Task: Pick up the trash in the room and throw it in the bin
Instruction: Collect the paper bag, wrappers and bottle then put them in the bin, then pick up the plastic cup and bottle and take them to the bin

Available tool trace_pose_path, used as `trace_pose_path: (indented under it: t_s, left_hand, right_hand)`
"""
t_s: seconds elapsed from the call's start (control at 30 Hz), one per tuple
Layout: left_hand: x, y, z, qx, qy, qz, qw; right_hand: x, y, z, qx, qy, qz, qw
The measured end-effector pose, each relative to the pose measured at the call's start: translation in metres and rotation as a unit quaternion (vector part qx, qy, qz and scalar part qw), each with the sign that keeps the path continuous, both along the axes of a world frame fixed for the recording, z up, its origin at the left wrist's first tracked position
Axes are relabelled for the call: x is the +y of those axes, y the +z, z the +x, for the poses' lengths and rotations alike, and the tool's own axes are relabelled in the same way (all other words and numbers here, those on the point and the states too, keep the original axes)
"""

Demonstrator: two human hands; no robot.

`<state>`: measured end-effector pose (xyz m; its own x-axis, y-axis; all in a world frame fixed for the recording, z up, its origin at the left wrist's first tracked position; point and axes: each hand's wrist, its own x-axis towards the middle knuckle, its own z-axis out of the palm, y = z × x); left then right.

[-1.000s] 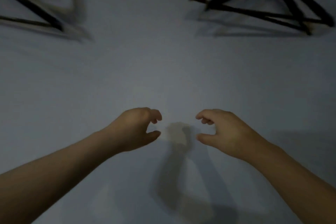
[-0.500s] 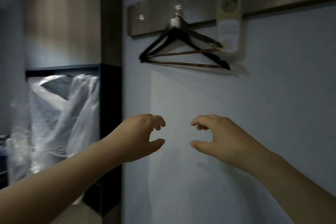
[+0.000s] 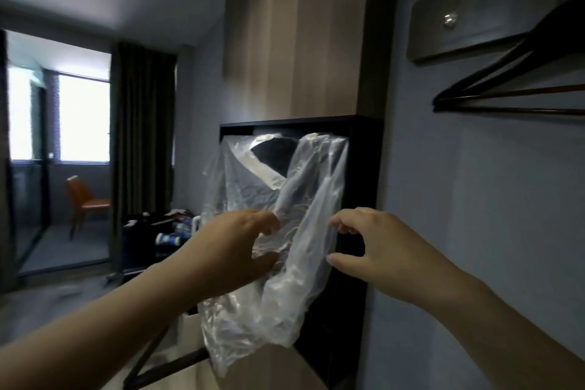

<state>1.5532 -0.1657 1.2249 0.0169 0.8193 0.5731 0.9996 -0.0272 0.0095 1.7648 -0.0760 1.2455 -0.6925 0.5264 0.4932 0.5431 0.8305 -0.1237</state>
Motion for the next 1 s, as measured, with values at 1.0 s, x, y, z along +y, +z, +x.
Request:
trace_pose_path:
  t_s: [1.0]
  left_hand:
    - [-0.091, -0.097, -0.507, -0.101, 0.373, -0.056, 0.921]
  right_hand:
    - [0.059, -0.093, -0.620, -0.104, 0.312, -0.039, 0.943]
